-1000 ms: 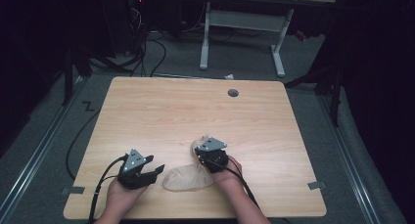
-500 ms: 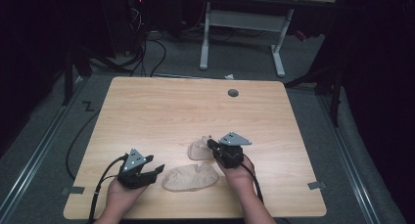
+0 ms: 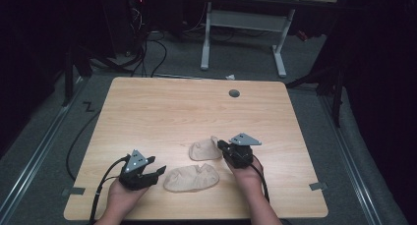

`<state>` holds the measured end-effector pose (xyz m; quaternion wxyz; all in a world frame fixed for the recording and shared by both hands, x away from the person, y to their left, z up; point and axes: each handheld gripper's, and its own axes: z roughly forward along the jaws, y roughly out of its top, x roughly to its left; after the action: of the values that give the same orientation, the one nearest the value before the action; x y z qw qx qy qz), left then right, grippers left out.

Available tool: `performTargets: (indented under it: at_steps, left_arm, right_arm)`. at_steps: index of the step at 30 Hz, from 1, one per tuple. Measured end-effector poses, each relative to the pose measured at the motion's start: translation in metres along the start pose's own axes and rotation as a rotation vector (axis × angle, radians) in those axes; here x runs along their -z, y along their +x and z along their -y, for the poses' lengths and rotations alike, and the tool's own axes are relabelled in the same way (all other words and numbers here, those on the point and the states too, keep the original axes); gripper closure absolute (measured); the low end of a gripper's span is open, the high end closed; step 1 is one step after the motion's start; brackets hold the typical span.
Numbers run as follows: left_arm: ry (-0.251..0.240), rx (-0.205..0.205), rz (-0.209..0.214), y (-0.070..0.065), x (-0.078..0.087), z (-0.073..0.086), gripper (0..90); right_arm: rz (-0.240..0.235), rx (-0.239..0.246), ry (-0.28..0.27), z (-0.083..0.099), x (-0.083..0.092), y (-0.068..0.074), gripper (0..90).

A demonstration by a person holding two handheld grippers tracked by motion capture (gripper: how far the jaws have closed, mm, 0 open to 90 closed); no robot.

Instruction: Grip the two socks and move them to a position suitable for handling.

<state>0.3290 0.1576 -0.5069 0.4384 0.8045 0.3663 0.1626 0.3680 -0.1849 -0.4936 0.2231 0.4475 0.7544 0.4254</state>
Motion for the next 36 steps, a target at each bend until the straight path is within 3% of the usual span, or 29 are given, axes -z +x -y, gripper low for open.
performTargets:
  at_steps: [14, 24, 26, 30, 34, 36]
  left_arm:
    - [0.004, 0.000, 0.006, 0.001, -0.001, 0.000, 43.7]
    - [0.011, -0.003, 0.004, 0.001, -0.003, 0.000, 43.3]
    - [0.013, -0.003, 0.004, 0.001, -0.003, 0.000, 43.2]
    - [0.016, -0.001, 0.005, 0.001, -0.004, 0.000, 43.2]
    - [0.016, -0.001, 0.002, 0.002, -0.005, 0.000, 43.0]
    - [0.017, -0.001, 0.001, 0.002, -0.004, 0.000, 42.9]
  right_arm:
    - [0.079, -0.003, 0.041, 0.011, 0.007, -0.024, 81.6]
    - [0.168, 0.003, 0.035, 0.013, 0.011, -0.037, 68.9]
    - [0.160, -0.010, 0.041, 0.013, 0.010, -0.039, 68.8]
    - [0.104, -0.013, 0.145, 0.018, -0.004, -0.038, 82.1]
    - [0.123, 0.015, 0.195, 0.017, -0.015, -0.035, 86.5]
    - [0.108, 0.026, 0.230, 0.019, -0.023, -0.033, 87.4]
